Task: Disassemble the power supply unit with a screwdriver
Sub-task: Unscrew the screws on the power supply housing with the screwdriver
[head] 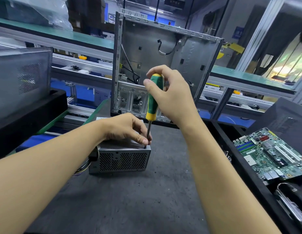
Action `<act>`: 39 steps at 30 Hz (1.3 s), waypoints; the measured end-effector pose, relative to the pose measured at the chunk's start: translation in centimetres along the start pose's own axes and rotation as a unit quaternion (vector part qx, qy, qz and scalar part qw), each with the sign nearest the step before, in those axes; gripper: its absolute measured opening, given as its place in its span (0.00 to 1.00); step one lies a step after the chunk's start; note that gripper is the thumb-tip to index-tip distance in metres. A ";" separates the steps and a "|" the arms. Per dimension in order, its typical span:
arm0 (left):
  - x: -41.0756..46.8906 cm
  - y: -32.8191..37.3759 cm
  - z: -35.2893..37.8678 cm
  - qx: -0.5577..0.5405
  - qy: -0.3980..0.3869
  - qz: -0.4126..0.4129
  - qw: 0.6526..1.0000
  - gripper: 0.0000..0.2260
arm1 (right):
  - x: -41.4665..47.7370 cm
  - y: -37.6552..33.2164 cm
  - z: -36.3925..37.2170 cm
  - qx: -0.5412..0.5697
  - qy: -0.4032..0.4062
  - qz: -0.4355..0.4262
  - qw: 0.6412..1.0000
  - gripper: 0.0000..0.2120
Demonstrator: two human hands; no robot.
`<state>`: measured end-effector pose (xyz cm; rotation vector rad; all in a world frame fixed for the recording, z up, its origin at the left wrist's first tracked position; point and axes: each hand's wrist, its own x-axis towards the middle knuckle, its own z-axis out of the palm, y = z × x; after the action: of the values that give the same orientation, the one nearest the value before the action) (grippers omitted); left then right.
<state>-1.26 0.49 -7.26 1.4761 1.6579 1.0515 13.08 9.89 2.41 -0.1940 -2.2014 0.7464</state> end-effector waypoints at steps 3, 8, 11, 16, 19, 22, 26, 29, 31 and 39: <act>0.3 -0.3 0.3 0.022 0.047 0.002 0.999 0.15 | 0.0 -0.5 -0.3 0.057 -0.024 0.038 0.997 0.16; -0.3 0.2 0.1 0.044 0.008 0.017 0.999 0.13 | -0.2 -0.5 -0.2 0.049 -0.034 0.037 0.998 0.10; -0.6 0.2 0.0 0.080 -0.047 0.015 0.996 0.12 | -0.4 0.1 -0.4 -0.001 -0.026 -0.005 1.000 0.09; -0.7 0.2 -0.1 0.120 -0.038 0.025 0.992 0.06 | -0.2 0.3 -1.6 0.027 -0.077 0.043 0.996 0.15; -0.5 0.1 0.1 0.115 -0.020 0.026 0.993 0.03 | -0.3 0.0 -1.6 0.048 -0.085 0.048 0.994 0.15; -0.4 -0.1 0.3 0.114 0.001 0.037 0.993 0.05 | -0.3 -0.3 -1.4 0.075 -0.070 0.042 0.994 0.14; -0.4 -0.1 0.4 0.129 0.008 0.047 0.990 0.06 | -0.4 -0.4 -1.4 0.102 -0.038 0.031 0.994 0.12; -0.4 0.1 0.4 0.116 -0.011 0.044 0.992 0.03 | -0.5 -0.2 -1.3 0.094 -0.044 0.028 0.994 0.12; -0.5 0.1 0.2 0.105 -0.022 0.039 0.993 0.05 | -0.4 -0.1 -1.5 0.097 -0.039 0.030 0.994 0.12; -0.6 0.2 0.5 0.134 -0.008 0.049 0.990 0.07 | -0.2 0.1 -1.9 0.142 -0.018 0.029 0.989 0.11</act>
<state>-0.66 0.01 -7.34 1.7476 1.7853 0.8908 14.61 10.78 3.18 -0.1008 -2.1021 1.0929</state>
